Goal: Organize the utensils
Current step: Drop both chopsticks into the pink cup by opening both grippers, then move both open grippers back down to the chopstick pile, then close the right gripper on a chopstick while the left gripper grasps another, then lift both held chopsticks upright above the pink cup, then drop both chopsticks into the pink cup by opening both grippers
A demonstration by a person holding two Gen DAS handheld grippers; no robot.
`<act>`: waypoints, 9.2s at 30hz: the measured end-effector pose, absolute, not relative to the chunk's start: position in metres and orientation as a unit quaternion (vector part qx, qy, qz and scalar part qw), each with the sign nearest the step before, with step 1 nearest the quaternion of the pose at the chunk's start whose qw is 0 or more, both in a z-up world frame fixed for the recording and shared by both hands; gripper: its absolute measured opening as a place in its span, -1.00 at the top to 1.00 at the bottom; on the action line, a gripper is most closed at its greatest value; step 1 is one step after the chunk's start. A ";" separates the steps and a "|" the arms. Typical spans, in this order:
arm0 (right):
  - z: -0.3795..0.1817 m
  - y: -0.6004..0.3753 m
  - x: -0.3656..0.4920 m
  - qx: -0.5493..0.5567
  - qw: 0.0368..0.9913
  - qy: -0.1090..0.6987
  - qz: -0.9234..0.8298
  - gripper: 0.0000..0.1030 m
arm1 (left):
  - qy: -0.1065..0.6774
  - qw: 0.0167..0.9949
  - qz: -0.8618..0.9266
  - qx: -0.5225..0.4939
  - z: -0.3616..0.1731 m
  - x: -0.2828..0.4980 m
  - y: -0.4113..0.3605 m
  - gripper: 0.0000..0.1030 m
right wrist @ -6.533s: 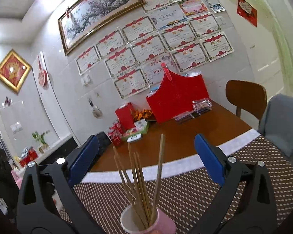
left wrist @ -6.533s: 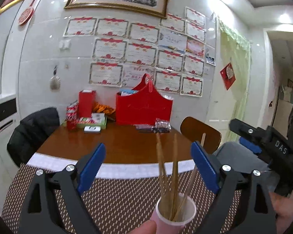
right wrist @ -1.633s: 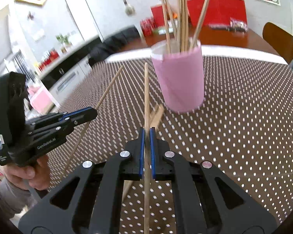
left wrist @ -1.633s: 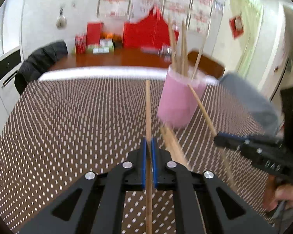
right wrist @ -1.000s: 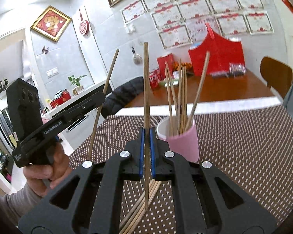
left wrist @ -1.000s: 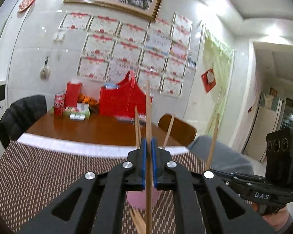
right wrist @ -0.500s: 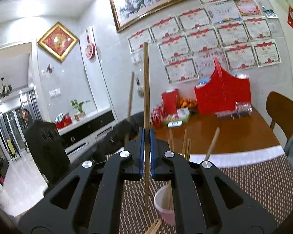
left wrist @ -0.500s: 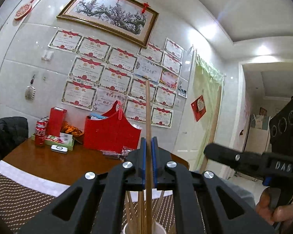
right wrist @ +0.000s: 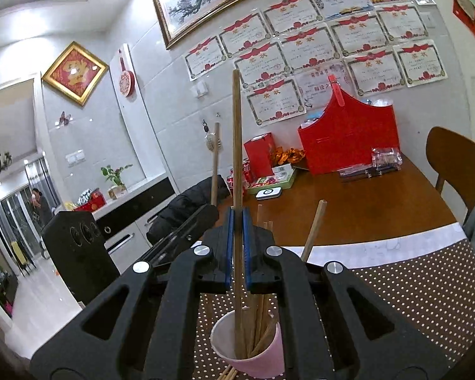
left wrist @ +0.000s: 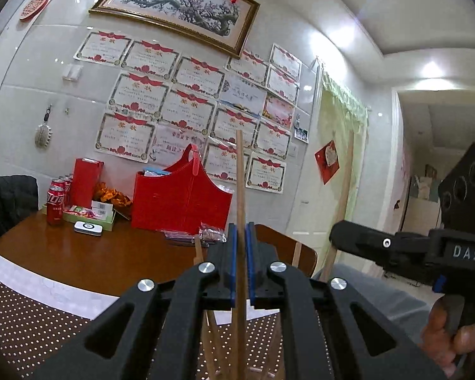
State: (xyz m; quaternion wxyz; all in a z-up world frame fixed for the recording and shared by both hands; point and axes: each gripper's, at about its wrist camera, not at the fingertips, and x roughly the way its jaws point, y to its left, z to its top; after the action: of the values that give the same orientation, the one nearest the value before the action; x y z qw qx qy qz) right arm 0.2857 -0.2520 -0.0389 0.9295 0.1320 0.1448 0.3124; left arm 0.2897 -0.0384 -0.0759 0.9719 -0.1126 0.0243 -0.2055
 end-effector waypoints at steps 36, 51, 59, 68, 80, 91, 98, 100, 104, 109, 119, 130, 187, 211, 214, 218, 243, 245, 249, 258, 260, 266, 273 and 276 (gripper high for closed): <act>-0.024 -0.269 0.267 0.158 0.941 0.146 0.263 -0.88 | 0.132 0.986 -0.099 -0.035 -0.049 0.242 -0.025 -0.64; -0.117 -0.262 0.200 0.112 0.919 0.302 0.226 -0.88 | 0.271 0.959 -0.081 -0.029 -0.128 0.173 0.029 -0.64; -0.160 -0.246 0.200 0.086 0.897 0.365 0.236 -0.88 | 0.317 0.945 -0.077 -0.027 -0.163 0.164 0.034 -0.64; -0.199 -0.221 0.199 0.016 0.874 0.426 0.232 -0.88 | 0.380 0.919 -0.104 0.031 -0.197 0.163 0.006 -0.64; -0.203 -0.218 0.193 -0.009 0.871 0.435 0.230 -0.88 | 0.410 0.897 -0.122 0.109 -0.221 0.147 -0.023 -0.67; -0.221 -0.179 0.183 -0.098 0.857 0.443 0.244 -0.88 | 0.408 0.896 -0.130 0.114 -0.221 0.141 -0.024 -0.72; -0.227 -0.167 0.184 -0.110 0.852 0.447 0.249 -0.88 | 0.423 0.890 -0.119 0.118 -0.226 0.149 -0.013 -0.76; -0.228 -0.166 0.185 -0.107 0.850 0.451 0.251 -0.88 | 0.429 0.888 -0.125 0.105 -0.227 0.152 -0.009 -0.76; -0.227 -0.169 0.184 -0.117 0.845 0.454 0.257 -0.88 | 0.437 0.887 -0.132 0.077 -0.227 0.157 -0.001 -0.76; -0.230 -0.174 0.177 -0.119 0.845 0.447 0.268 -0.88 | 0.438 0.887 -0.130 0.071 -0.227 0.160 0.005 -0.76; -0.232 -0.161 0.159 -0.199 0.837 0.433 0.268 -0.88 | 0.441 0.882 -0.158 0.053 -0.225 0.162 0.001 -0.76; -0.230 -0.180 0.168 -0.180 0.835 0.452 0.257 -0.88 | 0.437 0.884 -0.147 0.080 -0.225 0.152 -0.019 -0.76; -0.220 -0.145 0.169 -0.157 0.845 0.450 0.242 0.87 | 0.433 0.889 -0.126 0.083 -0.223 0.172 -0.023 0.89; -0.153 -0.209 0.168 0.059 0.894 0.294 0.332 0.88 | 0.279 0.955 -0.090 -0.053 -0.159 0.149 0.027 0.90; -0.140 -0.218 0.166 0.078 0.902 0.264 0.334 0.88 | 0.269 0.956 -0.092 -0.072 -0.146 0.151 0.032 0.90; -0.124 -0.225 0.171 0.098 0.907 0.238 0.333 0.88 | 0.250 0.960 -0.101 -0.075 -0.119 0.155 0.032 0.90; -0.057 -0.244 0.296 0.198 0.946 0.051 0.251 0.88 | 0.044 0.961 -0.190 -0.194 -0.054 0.280 -0.020 0.90; -0.064 -0.246 0.306 0.211 0.945 0.047 0.247 0.88 | 0.040 0.963 -0.185 -0.193 -0.058 0.289 -0.021 0.90; -0.073 -0.244 0.319 0.209 0.945 0.049 0.245 0.88 | 0.037 0.968 -0.169 -0.181 -0.067 0.302 -0.026 0.90; -0.081 -0.225 0.310 0.178 0.953 0.038 0.241 0.87 | 0.056 0.975 -0.154 -0.149 -0.086 0.314 -0.034 0.90; -0.083 -0.223 0.311 0.176 0.953 0.044 0.244 0.87 | 0.059 0.977 -0.151 -0.142 -0.090 0.314 -0.036 0.90; -0.085 -0.224 0.312 0.176 0.949 0.069 0.251 0.85 | 0.061 0.978 -0.158 -0.125 -0.088 0.307 -0.036 0.90; -0.070 -0.238 0.298 0.192 0.952 0.039 0.236 -0.59 | 0.056 0.979 -0.162 -0.111 -0.078 0.296 -0.032 0.36; -0.062 -0.246 0.293 0.199 0.952 0.026 0.231 -0.82 | 0.055 0.979 -0.163 -0.113 -0.073 0.295 -0.030 0.22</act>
State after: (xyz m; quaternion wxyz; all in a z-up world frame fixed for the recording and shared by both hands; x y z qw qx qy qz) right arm 0.2925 -0.2455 -0.0625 0.9519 0.1995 0.0258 0.2312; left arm 0.2946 -0.0303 -0.0733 0.9786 -0.1132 0.0551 -0.1628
